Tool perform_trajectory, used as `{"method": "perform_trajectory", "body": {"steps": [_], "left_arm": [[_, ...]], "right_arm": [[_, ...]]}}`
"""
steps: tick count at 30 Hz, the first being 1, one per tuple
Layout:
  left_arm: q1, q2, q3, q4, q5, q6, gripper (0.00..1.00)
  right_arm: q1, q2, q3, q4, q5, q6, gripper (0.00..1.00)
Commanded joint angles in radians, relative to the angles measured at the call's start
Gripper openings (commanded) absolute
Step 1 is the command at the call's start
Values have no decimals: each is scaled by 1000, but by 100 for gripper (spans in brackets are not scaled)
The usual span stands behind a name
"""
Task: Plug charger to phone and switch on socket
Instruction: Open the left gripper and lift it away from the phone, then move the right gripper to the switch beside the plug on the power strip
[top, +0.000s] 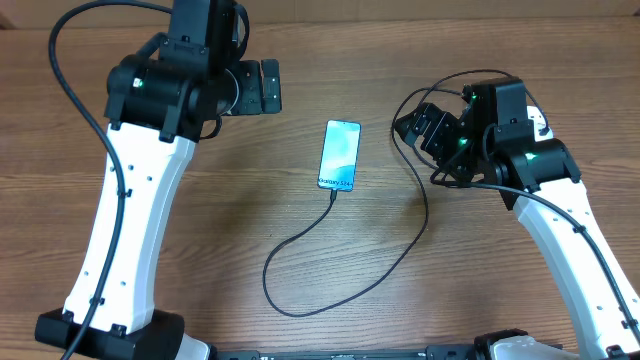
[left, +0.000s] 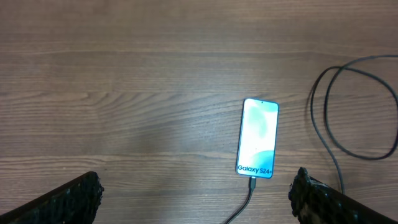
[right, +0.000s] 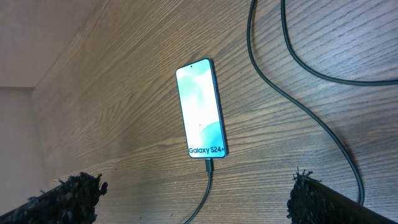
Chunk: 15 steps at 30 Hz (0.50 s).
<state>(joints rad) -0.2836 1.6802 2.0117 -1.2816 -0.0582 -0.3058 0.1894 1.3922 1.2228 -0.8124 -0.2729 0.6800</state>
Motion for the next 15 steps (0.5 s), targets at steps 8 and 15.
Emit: {"method": "perform_trajectory", "body": {"steps": [8, 15], "left_arm": [[0, 19, -5, -2, -20, 22, 100], [0, 19, -5, -2, -20, 22, 100]], "right_arm": [[-123, -13, 28, -16, 8, -124, 100], [-451, 85, 236, -265, -20, -314, 100]]}}
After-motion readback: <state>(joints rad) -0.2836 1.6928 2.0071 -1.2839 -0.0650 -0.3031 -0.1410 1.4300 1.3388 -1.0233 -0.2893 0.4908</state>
